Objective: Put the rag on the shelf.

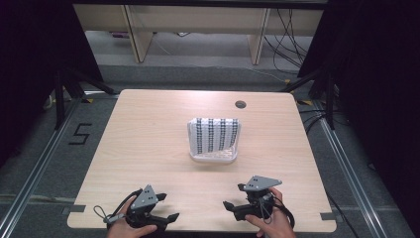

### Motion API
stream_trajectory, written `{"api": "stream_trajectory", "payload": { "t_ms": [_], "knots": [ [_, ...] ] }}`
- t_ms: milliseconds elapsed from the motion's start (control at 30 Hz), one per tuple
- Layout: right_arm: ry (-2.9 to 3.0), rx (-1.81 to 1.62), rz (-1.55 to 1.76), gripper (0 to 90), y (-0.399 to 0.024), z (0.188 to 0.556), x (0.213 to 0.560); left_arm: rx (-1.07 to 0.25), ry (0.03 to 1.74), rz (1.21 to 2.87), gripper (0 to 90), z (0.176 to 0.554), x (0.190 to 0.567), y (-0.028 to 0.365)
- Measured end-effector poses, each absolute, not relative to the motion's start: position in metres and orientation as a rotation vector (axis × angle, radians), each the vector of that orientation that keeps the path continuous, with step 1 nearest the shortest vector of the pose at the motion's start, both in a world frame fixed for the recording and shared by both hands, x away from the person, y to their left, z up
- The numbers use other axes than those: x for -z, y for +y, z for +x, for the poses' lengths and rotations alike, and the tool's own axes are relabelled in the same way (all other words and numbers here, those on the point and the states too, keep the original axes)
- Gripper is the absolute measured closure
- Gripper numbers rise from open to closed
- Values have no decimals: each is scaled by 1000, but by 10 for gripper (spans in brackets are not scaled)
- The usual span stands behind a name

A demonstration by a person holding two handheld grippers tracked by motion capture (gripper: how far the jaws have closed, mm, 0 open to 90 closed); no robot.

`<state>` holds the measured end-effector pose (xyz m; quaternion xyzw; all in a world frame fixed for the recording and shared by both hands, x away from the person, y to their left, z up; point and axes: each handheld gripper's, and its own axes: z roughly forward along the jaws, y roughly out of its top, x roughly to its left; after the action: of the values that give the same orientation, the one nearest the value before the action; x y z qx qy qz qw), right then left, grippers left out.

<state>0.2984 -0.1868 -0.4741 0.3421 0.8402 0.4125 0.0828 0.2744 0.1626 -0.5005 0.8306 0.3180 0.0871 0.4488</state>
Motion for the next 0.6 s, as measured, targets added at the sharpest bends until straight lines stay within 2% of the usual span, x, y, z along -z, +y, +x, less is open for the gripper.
{"api": "stream_trajectory", "payload": {
  "t_ms": [600],
  "knots": [
    [2500, -1220, 1030, 212, -192, 293, 480, -216, 787, 2076, 212, 273, 503, 161]
  ]
}}
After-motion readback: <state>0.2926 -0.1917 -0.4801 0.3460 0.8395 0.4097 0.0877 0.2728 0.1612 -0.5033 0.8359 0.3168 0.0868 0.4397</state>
